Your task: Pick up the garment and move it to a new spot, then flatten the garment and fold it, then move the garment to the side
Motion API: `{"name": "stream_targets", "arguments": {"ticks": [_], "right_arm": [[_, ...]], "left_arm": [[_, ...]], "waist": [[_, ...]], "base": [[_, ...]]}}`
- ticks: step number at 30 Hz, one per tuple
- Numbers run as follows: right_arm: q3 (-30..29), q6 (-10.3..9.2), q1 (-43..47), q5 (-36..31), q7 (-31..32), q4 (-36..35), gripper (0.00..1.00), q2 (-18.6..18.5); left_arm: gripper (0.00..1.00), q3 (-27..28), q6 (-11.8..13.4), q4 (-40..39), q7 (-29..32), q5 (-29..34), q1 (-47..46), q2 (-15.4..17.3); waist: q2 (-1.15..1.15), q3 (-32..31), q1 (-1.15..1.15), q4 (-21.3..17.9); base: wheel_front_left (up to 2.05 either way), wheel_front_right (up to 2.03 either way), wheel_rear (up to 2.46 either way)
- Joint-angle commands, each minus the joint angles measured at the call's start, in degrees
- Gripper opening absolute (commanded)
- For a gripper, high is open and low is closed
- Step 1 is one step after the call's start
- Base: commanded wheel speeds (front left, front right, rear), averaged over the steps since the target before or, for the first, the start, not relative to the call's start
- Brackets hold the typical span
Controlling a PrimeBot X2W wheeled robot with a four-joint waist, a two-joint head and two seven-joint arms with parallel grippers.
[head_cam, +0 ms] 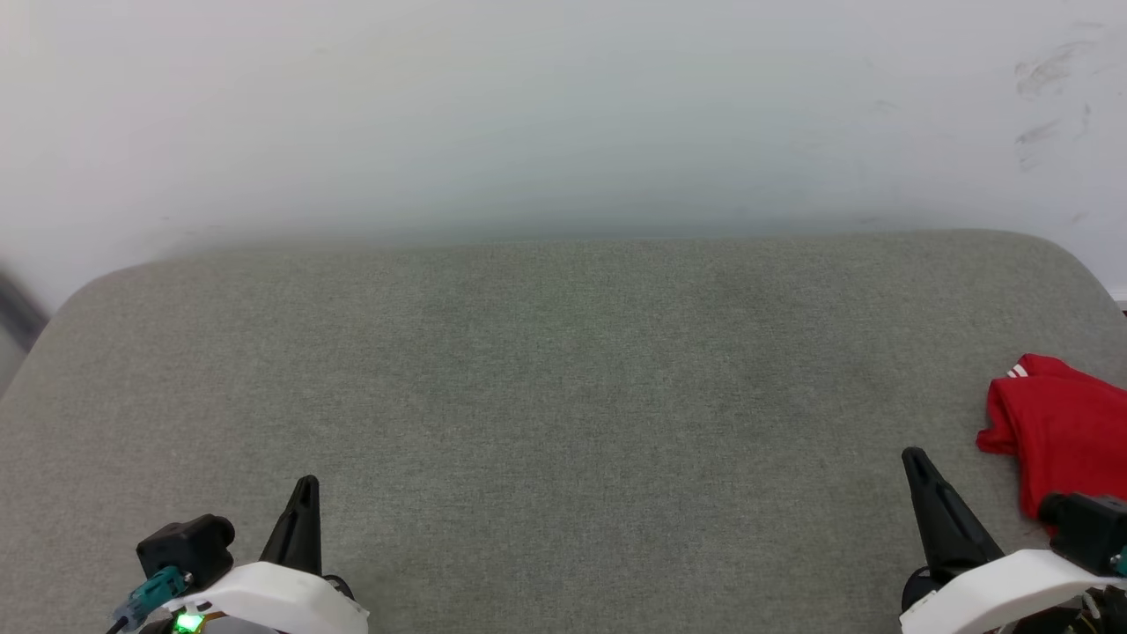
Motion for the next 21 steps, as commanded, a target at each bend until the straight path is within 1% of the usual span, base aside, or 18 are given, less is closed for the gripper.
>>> {"name": "stream_targets", "arguments": {"ticks": [1, 7, 8, 21], "right_arm": [[-0.12, 0.0, -1.97, 2.31, -0.22, -0.25, 0.0, -0.35], [-0.27, 0.0, -2.93, 8.32, -0.36, 1.35, 0.0, -0.48], [-0.33, 0.0, -3.24, 10.25, -0.39, 1.86, 0.0, -0.51], [-0.72, 0.0, -5.01, 21.6, -0.55, 4.86, 0.0, -0.67]], "left_arm": [[0.0, 1.5, -0.89, -0.29, 0.45, -1.43, -1.71, -0.05], [0.0, 3.76, -2.96, 0.83, 1.83, -5.3, -2.25, -1.82], [0.0, 4.49, -3.64, 1.17, 2.27, -6.53, -2.42, -2.39], [0.0, 8.88, -7.52, 3.03, 4.95, -13.85, -3.29, -5.82]], "waist": [[0.0, 0.03, 0.0, 0.02], [0.0, 0.21, 0.0, 0.12], [0.0, 0.28, 0.0, 0.16], [0.0, 0.67, 0.0, 0.37]], "base": [[0.0, 0.0, 0.0], [0.0, 0.0, 0.0], [0.0, 0.0, 0.0], [0.0, 0.0, 0.0]]}}
